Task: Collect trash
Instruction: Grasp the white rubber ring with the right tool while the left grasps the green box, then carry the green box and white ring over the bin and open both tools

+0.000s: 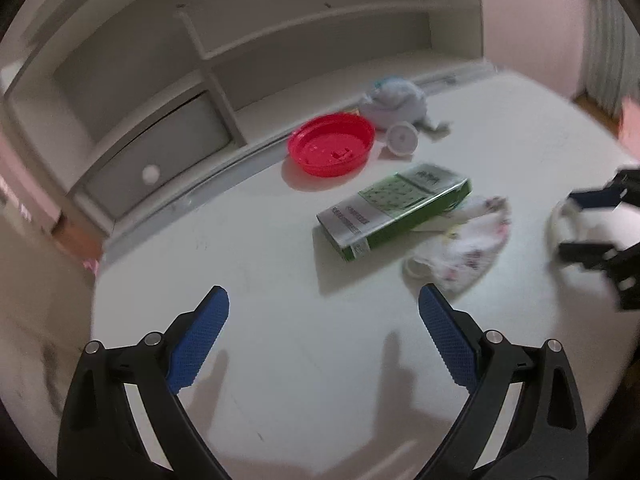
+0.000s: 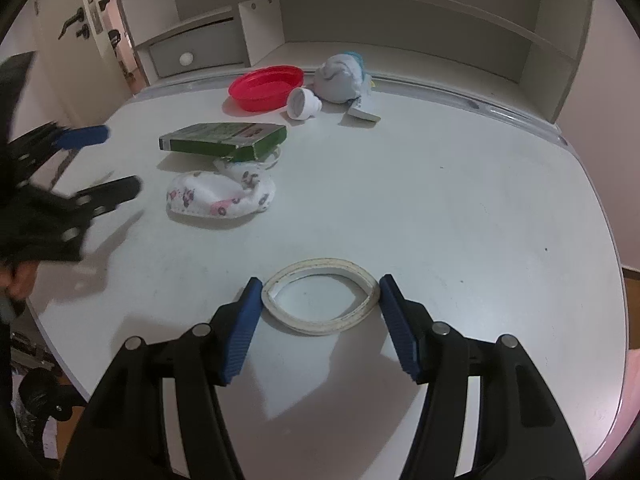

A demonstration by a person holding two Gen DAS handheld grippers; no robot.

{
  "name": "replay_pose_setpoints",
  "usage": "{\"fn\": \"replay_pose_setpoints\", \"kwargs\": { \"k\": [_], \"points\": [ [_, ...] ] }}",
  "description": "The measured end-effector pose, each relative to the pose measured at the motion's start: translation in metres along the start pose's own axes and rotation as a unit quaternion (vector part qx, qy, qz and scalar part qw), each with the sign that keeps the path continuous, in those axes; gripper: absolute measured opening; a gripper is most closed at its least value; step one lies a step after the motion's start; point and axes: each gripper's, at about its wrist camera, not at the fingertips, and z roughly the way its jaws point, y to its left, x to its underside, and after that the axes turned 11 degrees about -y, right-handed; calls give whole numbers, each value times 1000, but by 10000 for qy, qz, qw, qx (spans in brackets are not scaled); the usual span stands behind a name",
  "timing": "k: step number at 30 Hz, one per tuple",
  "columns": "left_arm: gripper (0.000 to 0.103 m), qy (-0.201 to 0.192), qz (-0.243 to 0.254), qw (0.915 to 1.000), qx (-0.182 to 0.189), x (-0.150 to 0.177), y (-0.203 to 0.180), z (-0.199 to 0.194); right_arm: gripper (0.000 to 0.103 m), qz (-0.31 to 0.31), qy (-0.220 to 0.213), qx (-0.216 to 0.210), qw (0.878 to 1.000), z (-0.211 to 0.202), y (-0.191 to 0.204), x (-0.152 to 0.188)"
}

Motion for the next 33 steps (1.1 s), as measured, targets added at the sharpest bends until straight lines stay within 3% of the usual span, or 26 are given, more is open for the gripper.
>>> {"fn": "replay_pose_setpoints", "kwargs": {
  "k": [4,9,11,12,13,14,16,18,24,30,33],
  "points": [
    [93,115,630,9978,-146,-8,-12,29,59,47,-16,-32,10000,-2,-2,0],
    [88,-99,822,9966,-38,-24,-18,43,59,77,-10,-85,9999,-3,-3,-2],
    [70,-126,984,9951,13,-28,-23,47,59,78,-13,-83,9999,-3,-4,-2],
    [54,-113,993,9950,69,-29,-25,47,59,92,-14,-91,9999,-3,-5,-3],
    [45,-53,986,9950,160,-31,-26,49,59,105,-10,-102,9999,-3,-6,-3],
    [40,-67,1035,9945,121,-32,-27,48,59,114,-9,-108,9999,-3,-7,-3],
    [20,-147,1122,9936,43,-34,-29,44,59,119,-17,-112,9999,-3,-7,-4],
    [11,-134,1054,9943,61,-35,-27,38,58,145,-38,-120,9998,-5,-8,-4],
    [10,-209,853,9961,104,-35,-25,6,58,326,-216,-165,9991,-25,-11,-3],
    [10,-129,-81,9986,506,-35,-18,-40,58,575,-367,-55,9977,-61,-26,9],
    [10,-174,-286,9971,682,-36,-34,-55,58,840,-477,184,9951,-87,-49,24]
  ]
}}
